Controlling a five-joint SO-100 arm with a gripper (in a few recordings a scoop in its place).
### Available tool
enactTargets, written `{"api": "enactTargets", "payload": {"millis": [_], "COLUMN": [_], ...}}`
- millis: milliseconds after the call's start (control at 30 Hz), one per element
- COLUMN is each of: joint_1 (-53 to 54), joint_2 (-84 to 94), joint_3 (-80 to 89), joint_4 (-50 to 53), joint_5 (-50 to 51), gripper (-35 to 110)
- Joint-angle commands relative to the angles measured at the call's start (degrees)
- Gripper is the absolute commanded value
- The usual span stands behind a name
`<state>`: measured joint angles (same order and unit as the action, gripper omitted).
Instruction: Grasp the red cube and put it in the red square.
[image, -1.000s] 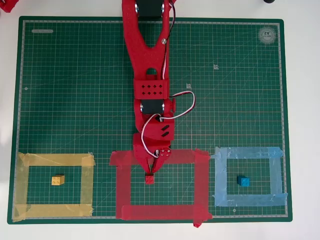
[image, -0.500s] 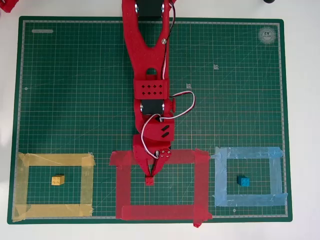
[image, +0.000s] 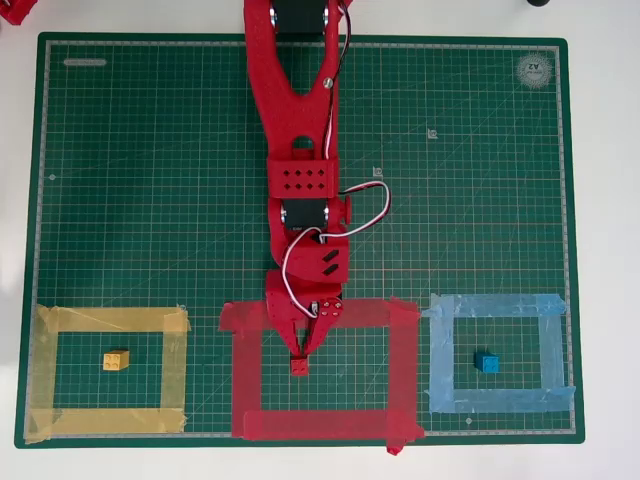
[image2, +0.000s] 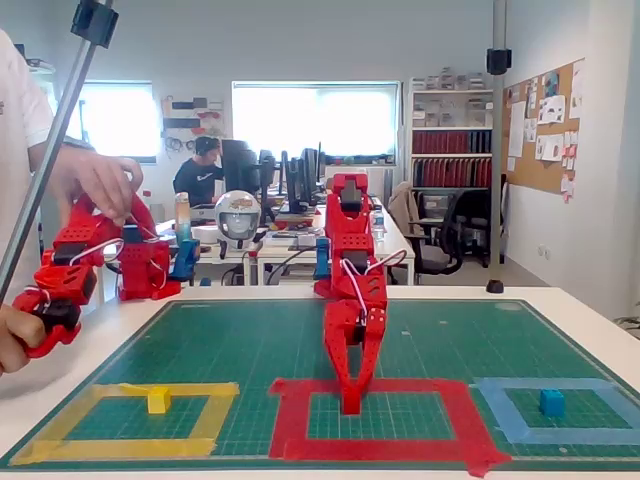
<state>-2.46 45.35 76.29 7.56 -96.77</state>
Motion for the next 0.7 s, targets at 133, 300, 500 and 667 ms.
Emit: {"api": "enactTargets", "payload": {"millis": [133,300,500,667], "joint_1": [0.62,1.05,1.23,1.14], "joint_2": [2.37,1.58,1.32,1.32], "joint_3": [-0.97,-1.49,-2.20,-2.11], "joint_4": [-1.49,-3.78,-3.87,-3.87], "joint_5": [0.00,0.00,0.00,0.35], "gripper": [0,0,0,0]}}
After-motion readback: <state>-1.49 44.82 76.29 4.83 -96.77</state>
